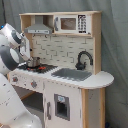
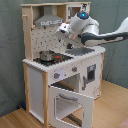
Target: Play with the kitchen
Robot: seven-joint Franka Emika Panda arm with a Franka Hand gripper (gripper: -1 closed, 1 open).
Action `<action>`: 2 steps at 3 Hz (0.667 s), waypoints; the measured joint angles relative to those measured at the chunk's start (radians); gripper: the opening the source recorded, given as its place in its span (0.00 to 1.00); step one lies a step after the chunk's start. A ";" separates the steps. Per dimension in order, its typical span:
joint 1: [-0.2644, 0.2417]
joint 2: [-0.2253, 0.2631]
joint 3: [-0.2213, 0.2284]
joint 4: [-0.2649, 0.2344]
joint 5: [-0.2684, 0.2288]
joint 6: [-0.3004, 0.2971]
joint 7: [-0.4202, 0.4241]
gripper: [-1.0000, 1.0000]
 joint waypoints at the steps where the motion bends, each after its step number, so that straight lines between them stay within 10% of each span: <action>1: -0.033 0.068 0.042 0.000 0.021 -0.046 -0.051 1.00; 2: -0.073 0.127 0.100 0.000 0.024 -0.095 -0.074 1.00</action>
